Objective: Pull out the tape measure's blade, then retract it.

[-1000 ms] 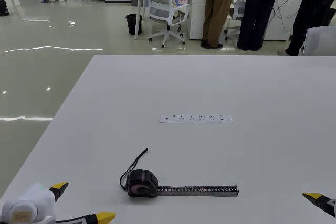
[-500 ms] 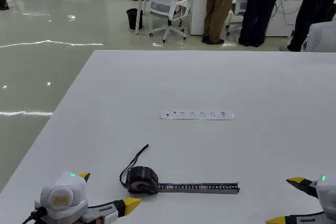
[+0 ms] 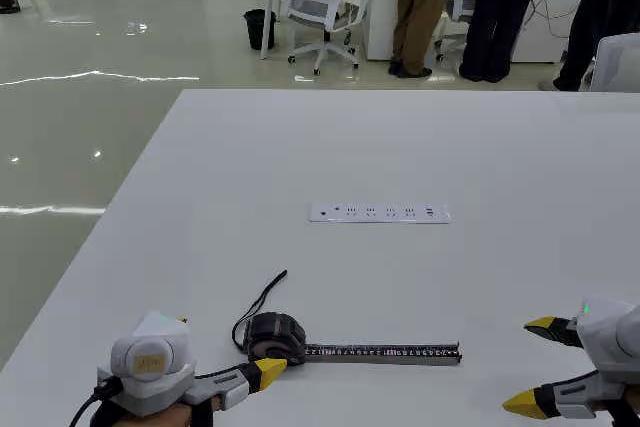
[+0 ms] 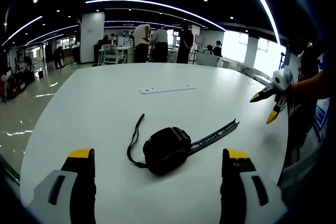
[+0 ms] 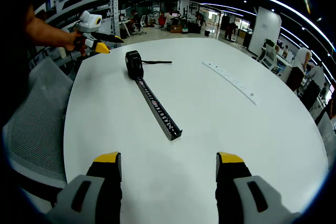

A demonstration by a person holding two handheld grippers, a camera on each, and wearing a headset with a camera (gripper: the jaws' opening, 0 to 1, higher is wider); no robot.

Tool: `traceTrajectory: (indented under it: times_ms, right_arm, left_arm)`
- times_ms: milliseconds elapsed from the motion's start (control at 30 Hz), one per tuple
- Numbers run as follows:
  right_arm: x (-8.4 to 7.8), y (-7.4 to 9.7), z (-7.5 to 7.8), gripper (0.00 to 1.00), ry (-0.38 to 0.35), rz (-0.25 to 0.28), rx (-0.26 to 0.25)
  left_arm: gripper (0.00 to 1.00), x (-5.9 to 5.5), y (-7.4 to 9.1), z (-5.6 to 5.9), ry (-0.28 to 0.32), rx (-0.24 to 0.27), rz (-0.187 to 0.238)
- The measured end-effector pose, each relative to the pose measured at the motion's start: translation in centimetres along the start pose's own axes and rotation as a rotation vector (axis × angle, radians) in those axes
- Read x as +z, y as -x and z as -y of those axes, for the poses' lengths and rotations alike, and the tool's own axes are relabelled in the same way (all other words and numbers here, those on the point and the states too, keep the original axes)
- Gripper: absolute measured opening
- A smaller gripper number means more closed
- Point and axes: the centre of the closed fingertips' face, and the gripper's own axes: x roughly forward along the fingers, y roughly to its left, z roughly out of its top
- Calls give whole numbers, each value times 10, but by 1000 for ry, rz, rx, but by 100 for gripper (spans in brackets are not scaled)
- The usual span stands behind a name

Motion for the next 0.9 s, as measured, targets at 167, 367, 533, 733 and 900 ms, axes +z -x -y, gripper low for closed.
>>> traceTrajectory:
  times_ms: [167,367,533,733,900]
  right_arm:
    - [14,-8,10,76,57,-28,30]
    - [30,-23,16,75,134,-70,82]
    - [36,-36,15,68,178,-117,138]
    - [27,-54,9,61,231,-199,200]
    - [15,-67,4,55,273,-252,249]
  left_arm:
    - [99,2,-7,7,4,0,15]
    - [99,2,-15,14,-2,-6,12]
    - [99,7,-20,13,0,7,25]
    - [99,6,-24,11,10,19,29]
    - [99,5,-27,11,10,20,26]
